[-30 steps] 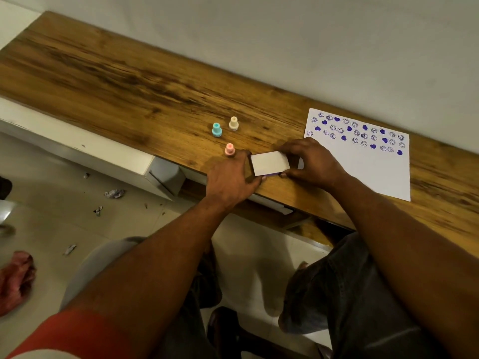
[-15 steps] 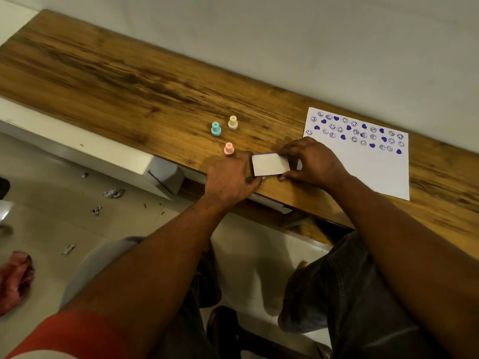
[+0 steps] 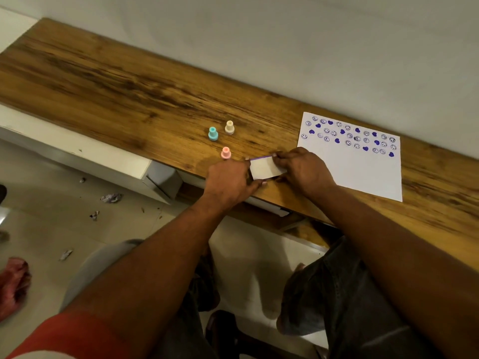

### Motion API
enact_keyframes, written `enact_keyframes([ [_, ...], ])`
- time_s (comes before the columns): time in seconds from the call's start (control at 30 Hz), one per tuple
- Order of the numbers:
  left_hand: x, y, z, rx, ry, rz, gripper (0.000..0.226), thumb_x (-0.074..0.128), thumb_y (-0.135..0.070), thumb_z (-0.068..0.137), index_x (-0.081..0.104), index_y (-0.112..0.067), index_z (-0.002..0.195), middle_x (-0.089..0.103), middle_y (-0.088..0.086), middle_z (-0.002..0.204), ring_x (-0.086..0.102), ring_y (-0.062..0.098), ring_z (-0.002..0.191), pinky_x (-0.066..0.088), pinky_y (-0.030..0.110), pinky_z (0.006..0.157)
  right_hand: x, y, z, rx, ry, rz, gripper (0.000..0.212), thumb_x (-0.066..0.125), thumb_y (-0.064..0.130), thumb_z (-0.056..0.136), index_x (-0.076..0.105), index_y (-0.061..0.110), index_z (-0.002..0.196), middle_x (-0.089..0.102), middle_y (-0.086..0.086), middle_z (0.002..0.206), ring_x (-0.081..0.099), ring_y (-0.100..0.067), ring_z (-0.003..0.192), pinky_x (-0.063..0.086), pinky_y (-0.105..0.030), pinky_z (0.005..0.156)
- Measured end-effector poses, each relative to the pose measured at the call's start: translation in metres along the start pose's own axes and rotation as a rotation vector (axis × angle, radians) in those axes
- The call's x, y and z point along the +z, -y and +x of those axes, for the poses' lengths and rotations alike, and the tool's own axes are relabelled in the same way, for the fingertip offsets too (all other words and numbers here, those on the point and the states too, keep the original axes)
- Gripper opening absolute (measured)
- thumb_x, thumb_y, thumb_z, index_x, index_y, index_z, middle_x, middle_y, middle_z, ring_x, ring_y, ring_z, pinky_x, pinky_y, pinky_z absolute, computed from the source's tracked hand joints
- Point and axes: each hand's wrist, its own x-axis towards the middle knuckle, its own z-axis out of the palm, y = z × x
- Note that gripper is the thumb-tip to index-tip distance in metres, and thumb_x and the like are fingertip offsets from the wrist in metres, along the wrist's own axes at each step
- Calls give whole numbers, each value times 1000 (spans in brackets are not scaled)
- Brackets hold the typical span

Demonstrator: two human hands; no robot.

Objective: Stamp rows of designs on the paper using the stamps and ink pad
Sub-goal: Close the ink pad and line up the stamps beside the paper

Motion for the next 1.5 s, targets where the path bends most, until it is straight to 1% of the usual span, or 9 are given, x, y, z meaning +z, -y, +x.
enact_keyframes([
  [0.17, -9, 0, 0, -23, 15, -26, 72, 47, -89, 84, 71, -34, 123, 48, -8, 76, 46, 12, 70, 32, 29, 57, -10, -5, -5, 103, 17, 150, 83, 72, 38, 94, 27, 31, 163, 43, 0, 162, 39, -33, 146, 40, -50, 112],
  [0.33, -18, 0, 2, -64, 18, -110, 64, 45, -81, 93, 77, -32, 117, 45, -11, 67, 48, 10, 69, 37, 29, 60, -12, 3, -2, 267, -168, 205, 61, 68, 58, 91, 63, 22, 140, 68, -4, 136, 64, -29, 122, 52, -41, 96],
  [0.43, -23, -1, 4, -69, 33, -131, 57, 42, -71, 100, 79, -29, 111, 40, -12, 59, 44, 8, 62, 35, 29, 59, -3, 17, 1, 280, -96, 89, 70, 56, 74, 88, 67, 20, 131, 72, -6, 123, 67, -27, 108, 54, -39, 89],
  [0.53, -25, -1, 4, -84, 32, -177, 48, 44, -59, 103, 79, -27, 111, 44, -12, 59, 41, 5, 57, 33, 30, 57, 10, 26, 4, 290, -74, -35, 82, 46, 86, 83, 66, 19, 127, 71, -6, 121, 65, -27, 109, 49, -43, 95],
  [0.67, -27, 0, 5, -144, 17, -254, 47, 44, -53, 105, 80, -23, 102, 56, -7, 67, 53, 10, 64, 38, 30, 60, 18, 39, 7, 300, -130, -182, 97, 33, 95, 74, 69, 16, 117, 72, -6, 110, 63, -28, 103, 44, -47, 91],
  [0.8, -29, 2, 8, -161, 44, -316, 42, 50, -51, 103, 80, -21, 98, 51, -12, 60, 49, 7, 59, 38, 29, 60, 20, 31, 14, 247, -125, -87, 94, 47, 92, 71, 63, 22, 131, 68, -2, 128, 60, -26, 117, 40, -48, 97],
  [0.97, -30, 0, 18, -135, 68, -299, 42, 55, -58, 99, 79, -26, 112, 57, -11, 70, 54, 8, 68, 37, 27, 56, 5, -9, 42, 83, -2, 23, 102, 56, 88, 74, 41, 30, 156, 44, 4, 160, 43, -24, 144, 32, -53, 105],
  [1.23, -32, -19, 38, -113, 60, -357, 41, 60, -62, 94, 78, -31, 114, 42, -18, 60, 44, 4, 60, 38, 29, 60, -16, -64, 110, 86, 52, -8, 104, 54, 89, 73, 39, 29, 157, 40, 4, 163, 40, -26, 146, 30, -54, 106],
  [1.5, -31, -26, 44, -108, 81, -373, 39, 60, -62, 95, 78, -31, 112, 44, -18, 61, 45, 3, 61, 41, 32, 66, -11, -97, 139, 186, 9, 222, 104, 77, 75, 71, 39, 28, 156, 50, 0, 155, 49, -29, 139, 34, -50, 108],
])
